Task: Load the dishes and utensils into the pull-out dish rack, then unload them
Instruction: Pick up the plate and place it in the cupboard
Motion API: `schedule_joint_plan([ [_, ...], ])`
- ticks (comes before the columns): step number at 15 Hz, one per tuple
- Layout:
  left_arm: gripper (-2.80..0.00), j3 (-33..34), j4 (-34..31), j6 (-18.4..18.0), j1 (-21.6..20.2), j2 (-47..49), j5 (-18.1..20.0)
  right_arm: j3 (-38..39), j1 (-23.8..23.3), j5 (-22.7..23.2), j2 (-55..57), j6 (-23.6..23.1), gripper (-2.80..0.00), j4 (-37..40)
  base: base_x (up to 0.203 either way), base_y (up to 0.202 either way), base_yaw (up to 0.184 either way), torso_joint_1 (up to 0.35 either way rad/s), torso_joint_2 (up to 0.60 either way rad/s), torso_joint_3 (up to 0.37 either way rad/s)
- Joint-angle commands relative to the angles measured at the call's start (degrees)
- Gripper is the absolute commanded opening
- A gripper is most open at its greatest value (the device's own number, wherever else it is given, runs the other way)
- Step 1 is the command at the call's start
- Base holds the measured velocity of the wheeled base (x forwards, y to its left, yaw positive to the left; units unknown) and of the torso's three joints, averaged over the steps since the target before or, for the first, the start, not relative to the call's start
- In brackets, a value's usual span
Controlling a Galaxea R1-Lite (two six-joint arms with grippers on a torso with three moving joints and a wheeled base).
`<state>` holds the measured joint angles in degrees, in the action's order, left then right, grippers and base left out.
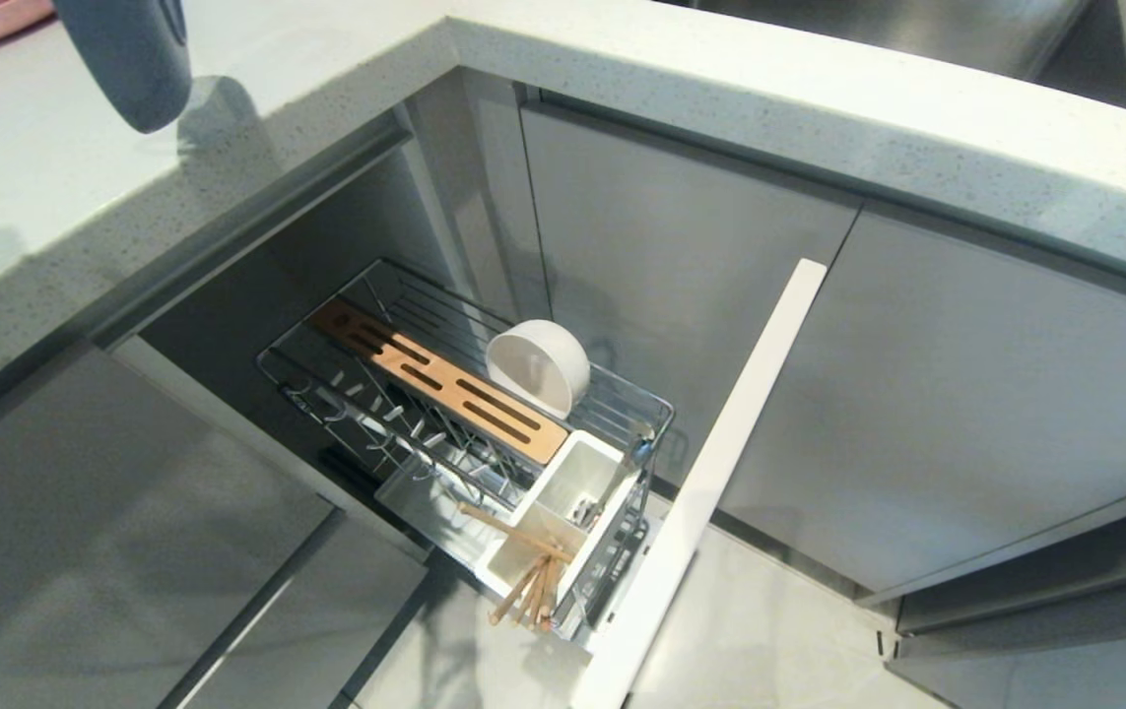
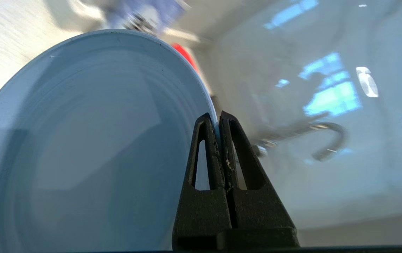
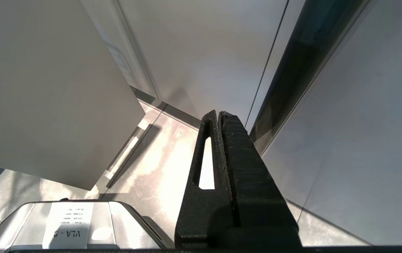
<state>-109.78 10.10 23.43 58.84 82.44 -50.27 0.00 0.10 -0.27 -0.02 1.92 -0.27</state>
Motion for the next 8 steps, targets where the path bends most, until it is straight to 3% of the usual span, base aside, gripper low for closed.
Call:
schedule_joint_plan([
  [1,-2.80,0.0,3.7,0.1,5.8,1.9,-1.6,0.1,0.1,0.0,-0.2,0.0,-2.80,0.0,0.000,0.000,0.000,0.000,0.00,0.000],
  [3,-2.80,0.1,8.1,0.1,10.2,5.0,-3.8,0.1,0.0,0.0,-0.2,0.0,-2.80,0.0,0.000,0.000,0.000,0.000,0.00,0.000],
  [8,-2.80,3.3,12.2,0.8,14.7,9.3,-5.8,0.1,0.1,0.0,-0.2,0.0,-2.80,0.0,0.000,0.000,0.000,0.000,0.00,0.000],
])
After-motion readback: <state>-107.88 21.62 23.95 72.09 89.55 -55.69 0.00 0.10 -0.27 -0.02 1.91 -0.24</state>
